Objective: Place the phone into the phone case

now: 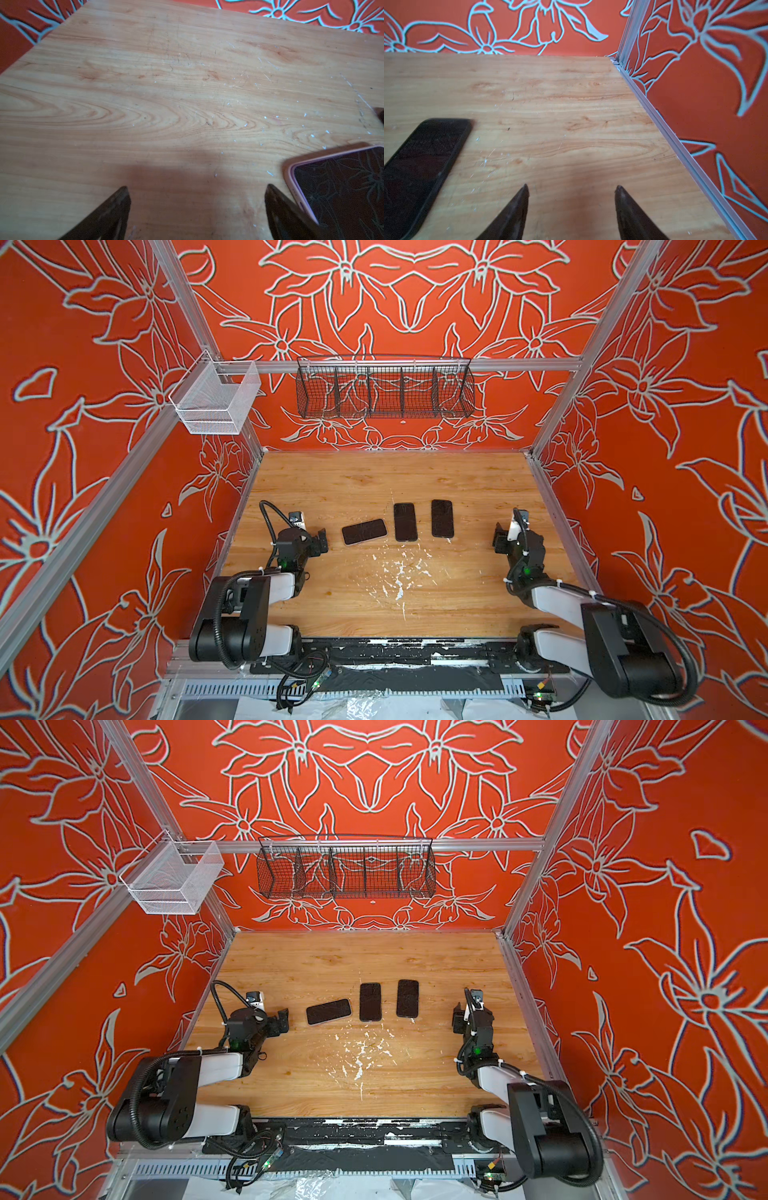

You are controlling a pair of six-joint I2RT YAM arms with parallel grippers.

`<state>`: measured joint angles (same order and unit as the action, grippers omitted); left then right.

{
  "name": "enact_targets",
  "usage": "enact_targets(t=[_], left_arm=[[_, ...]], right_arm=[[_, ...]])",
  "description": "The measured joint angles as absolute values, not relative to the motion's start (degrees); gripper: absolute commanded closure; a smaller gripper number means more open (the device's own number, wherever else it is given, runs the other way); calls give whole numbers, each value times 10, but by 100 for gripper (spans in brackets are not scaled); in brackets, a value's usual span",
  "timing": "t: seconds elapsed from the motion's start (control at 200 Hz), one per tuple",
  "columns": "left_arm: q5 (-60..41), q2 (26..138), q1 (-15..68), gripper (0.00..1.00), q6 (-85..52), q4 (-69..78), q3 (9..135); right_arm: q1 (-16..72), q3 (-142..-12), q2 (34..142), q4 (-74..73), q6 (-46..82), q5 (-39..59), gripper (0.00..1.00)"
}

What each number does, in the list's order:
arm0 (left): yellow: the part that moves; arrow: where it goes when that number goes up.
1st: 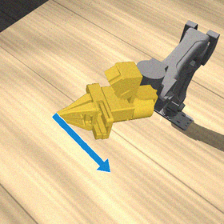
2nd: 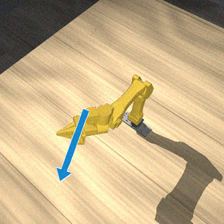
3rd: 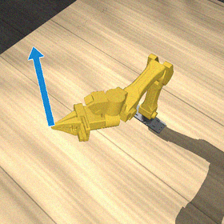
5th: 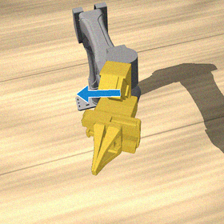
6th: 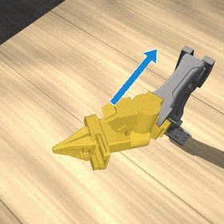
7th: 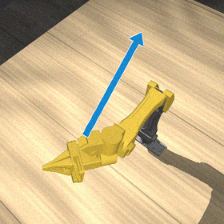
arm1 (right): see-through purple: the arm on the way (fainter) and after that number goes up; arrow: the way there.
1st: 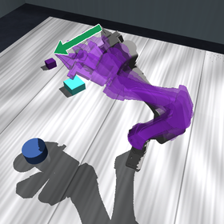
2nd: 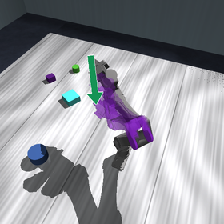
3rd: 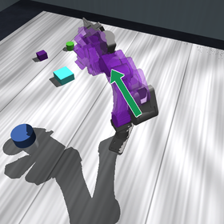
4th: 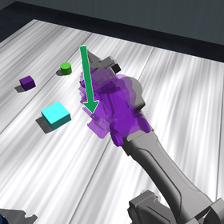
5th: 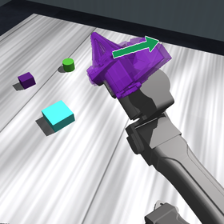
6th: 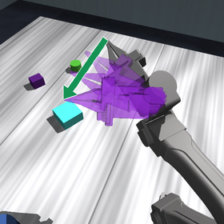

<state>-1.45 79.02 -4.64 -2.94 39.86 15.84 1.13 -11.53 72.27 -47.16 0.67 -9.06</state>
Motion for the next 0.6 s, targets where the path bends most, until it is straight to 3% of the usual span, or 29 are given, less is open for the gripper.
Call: enact_targets(t=[0.13,0.6], left_arm=[[-38,790,-50,2,-28,412,171],[-51,790,-50,2,-27,412,172]], right_arm=[[1,-121,807,-513,8,-49,32],[0,-174,812,-468,8,2,29]])
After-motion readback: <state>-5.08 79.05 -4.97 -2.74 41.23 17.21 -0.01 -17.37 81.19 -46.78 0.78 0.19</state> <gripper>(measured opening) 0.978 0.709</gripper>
